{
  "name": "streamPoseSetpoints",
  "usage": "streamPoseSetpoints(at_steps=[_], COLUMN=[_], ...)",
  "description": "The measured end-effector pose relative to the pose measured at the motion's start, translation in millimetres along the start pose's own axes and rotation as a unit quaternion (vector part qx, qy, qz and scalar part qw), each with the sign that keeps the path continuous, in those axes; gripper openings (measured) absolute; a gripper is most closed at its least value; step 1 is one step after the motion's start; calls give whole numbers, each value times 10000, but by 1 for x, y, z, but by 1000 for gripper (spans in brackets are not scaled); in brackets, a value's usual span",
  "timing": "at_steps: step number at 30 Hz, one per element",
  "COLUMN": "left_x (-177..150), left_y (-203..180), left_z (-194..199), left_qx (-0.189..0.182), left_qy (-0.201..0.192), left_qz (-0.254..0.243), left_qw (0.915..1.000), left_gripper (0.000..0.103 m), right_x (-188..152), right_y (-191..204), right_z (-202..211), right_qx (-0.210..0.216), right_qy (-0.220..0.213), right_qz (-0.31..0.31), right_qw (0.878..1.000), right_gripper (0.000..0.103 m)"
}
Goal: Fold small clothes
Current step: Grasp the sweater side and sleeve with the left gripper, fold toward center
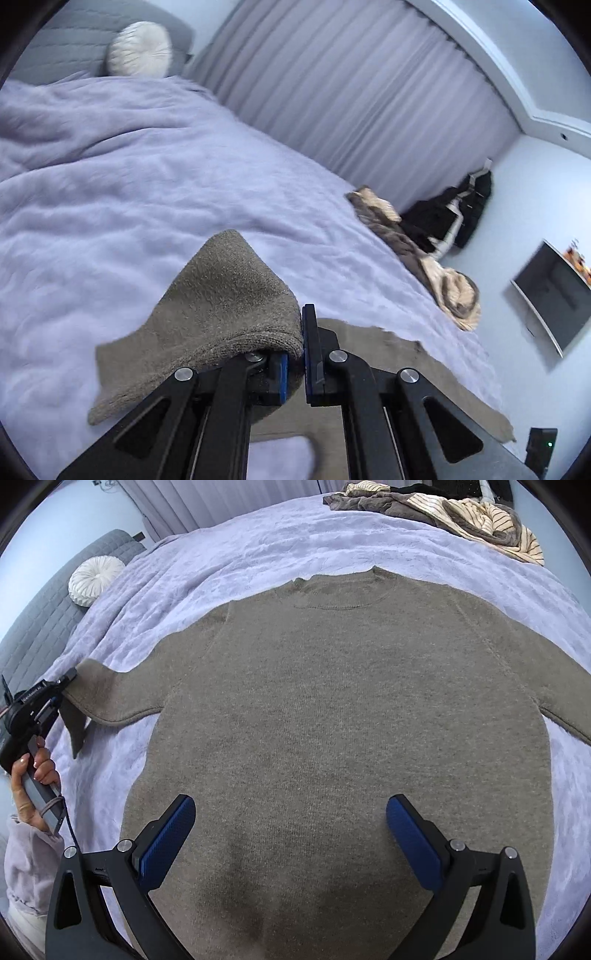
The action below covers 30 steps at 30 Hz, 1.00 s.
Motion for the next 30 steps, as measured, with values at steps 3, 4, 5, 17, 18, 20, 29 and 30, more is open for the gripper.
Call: streamPoseSetpoints(at_steps=[3, 4, 5, 17, 18, 20, 29, 30], left_x=[-2, -7, -15, -135, -131, -124, -73, -71], left_y=[-81, -104, -126, -198, -193, -181, -52, -38], left_z=[-38, -51, -66, -157, -141, -113, -86, -90], left_qx=[-537, -582, -637, 302, 305, 186, 1854, 1954], left_qy=[322, 437, 603, 2278, 2079, 1626, 1371, 1475], left_qz=[-632, -788, -947, -1935, -1888, -1773, -892, -759], left_qw=[9960, 9942, 9916, 9538, 9593, 9704, 9689, 9666], left_gripper=[7, 7, 7, 69, 83, 89, 89, 89], right_x=[-1, -1, -3, -11, -6, 10, 89, 91], right_y=[-19, -26, -35, -134, -133, -120, 30, 47], right_z=[7, 9, 11, 32, 31, 28, -25, -38], right_qx=[99, 101, 87, -360, -392, -409, -1417, -1703], right_qy=[-146, -169, -191, -317, -308, -367, -718, -710], right_qz=[-284, -376, -471, -1407, -1307, -963, 2354, 2757], right_qw=[9994, 9991, 9987, 9889, 9902, 9938, 9588, 9434], right_gripper=[103, 103, 103, 103, 103, 103, 102, 102])
Point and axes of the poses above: each gripper's, at about its wrist camera, not at the fingertips, and z roughly against the way its jaws point, y to its left, x to its top, the point moved 2 cm from there along -z, roughly the way its jaws point, and after that the axes turned 5 degrees about y, right-handed, at the moved point
